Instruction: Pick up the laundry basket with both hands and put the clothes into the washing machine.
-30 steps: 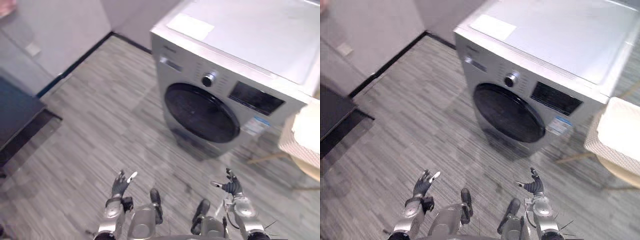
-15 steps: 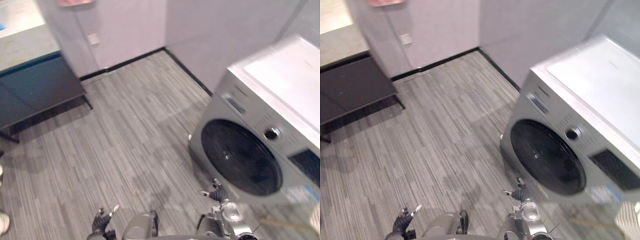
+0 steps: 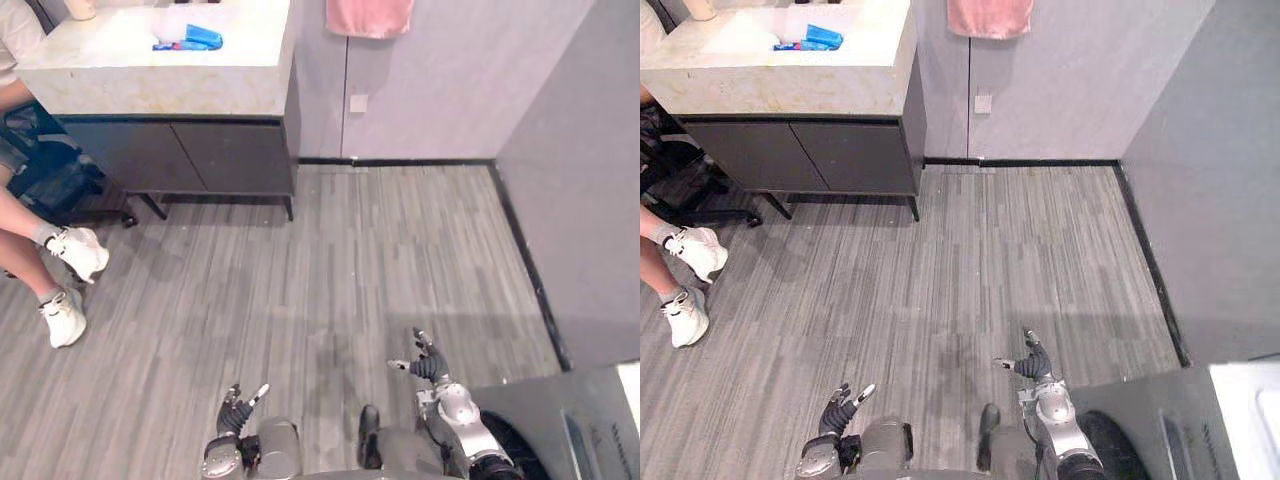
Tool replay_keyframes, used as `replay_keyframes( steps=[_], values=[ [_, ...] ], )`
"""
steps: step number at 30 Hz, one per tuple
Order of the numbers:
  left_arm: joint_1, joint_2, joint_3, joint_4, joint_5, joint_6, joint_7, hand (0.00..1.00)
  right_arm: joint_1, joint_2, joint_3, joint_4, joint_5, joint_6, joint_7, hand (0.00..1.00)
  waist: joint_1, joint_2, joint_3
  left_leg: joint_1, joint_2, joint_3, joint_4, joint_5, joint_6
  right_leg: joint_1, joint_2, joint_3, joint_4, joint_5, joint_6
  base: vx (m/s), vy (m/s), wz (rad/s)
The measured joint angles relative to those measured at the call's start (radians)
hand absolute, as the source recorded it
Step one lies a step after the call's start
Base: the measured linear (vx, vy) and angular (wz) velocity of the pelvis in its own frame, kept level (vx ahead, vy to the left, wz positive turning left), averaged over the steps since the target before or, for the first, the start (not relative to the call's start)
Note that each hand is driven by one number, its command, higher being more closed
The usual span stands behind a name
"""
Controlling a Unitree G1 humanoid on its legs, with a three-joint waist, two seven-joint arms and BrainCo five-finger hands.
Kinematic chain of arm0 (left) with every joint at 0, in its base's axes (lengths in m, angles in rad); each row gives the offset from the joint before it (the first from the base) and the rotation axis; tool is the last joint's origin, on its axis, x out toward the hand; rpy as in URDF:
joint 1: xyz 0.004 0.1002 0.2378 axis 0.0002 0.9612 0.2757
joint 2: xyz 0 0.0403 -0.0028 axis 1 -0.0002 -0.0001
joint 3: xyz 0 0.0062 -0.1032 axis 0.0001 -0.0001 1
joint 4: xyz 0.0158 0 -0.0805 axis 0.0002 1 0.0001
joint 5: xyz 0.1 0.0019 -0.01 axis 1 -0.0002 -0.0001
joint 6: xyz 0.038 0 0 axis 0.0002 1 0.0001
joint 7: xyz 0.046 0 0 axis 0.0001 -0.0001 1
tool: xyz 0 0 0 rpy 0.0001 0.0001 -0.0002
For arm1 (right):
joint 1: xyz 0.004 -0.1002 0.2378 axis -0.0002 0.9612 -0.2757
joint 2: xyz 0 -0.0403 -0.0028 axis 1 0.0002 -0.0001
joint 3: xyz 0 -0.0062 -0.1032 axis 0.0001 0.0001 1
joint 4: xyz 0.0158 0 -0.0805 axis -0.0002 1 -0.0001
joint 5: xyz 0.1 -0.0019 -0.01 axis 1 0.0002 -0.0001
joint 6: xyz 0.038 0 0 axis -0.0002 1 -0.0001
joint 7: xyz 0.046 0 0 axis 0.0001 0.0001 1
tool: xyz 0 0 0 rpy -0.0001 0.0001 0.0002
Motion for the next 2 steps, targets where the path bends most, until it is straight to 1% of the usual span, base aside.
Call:
replay_keyframes(
  steps=[1, 2],
  values=[
    [-0.005, 0.000, 0.000, 0.000, 0.001, 0.000, 0.000, 0.00, -0.001, 0.001, -0.007, 0.000, 0.000, 0.000, 0.000, 0.00, 0.000, 0.001, 0.000, 0.004, -0.003, -0.004, -0.069, 0.005, -0.007, 0.007, -0.001, -0.004, -0.003, -0.001, 0.001, 0.18, 0.078, 0.16],
    [-0.011, -0.002, -0.001, 0.000, 0.004, 0.000, 0.000, 0.00, -0.001, -0.002, -0.014, -0.002, 0.000, -0.001, 0.000, 0.00, 0.000, 0.011, 0.000, 0.031, -0.010, -0.007, -0.226, 0.117, -0.045, 0.025, 0.003, -0.010, -0.002, -0.020, 0.031, 0.10, 0.060, 0.10]
  ],
)
